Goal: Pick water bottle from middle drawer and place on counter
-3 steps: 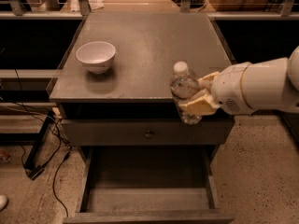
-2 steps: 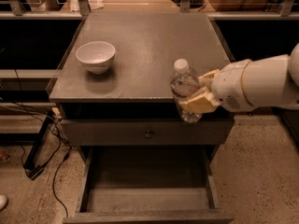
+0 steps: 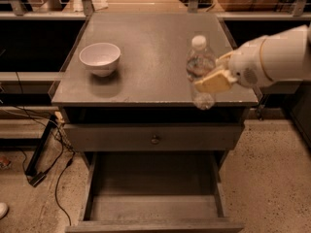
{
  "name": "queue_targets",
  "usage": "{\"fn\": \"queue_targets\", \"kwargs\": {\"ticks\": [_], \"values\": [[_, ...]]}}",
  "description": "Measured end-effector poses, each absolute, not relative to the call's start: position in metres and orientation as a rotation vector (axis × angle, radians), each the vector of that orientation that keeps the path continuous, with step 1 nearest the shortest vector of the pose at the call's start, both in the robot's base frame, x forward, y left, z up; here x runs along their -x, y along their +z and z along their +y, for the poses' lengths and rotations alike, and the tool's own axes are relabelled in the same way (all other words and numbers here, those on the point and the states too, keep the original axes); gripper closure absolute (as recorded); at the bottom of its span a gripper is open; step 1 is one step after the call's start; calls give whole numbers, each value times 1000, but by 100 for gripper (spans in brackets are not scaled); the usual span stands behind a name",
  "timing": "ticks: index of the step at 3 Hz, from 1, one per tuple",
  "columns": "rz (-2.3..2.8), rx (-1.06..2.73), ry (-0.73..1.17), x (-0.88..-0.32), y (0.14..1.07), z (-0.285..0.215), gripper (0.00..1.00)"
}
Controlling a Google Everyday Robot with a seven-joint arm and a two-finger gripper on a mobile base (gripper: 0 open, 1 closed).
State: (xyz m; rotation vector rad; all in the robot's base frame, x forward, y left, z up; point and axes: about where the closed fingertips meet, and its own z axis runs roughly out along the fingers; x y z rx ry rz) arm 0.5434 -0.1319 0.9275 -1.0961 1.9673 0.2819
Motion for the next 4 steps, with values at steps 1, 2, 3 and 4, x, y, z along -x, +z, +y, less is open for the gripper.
{"fn": "queue_targets", "kwargs": {"ticks": [1, 2, 3, 4], "values": [[1957, 1050, 287, -587, 960, -143, 100], [1938, 1040, 297, -591, 973, -140, 100], [1963, 1016, 368, -600, 965, -138, 100], [1976, 992, 428, -629, 958, -140, 100]]}}
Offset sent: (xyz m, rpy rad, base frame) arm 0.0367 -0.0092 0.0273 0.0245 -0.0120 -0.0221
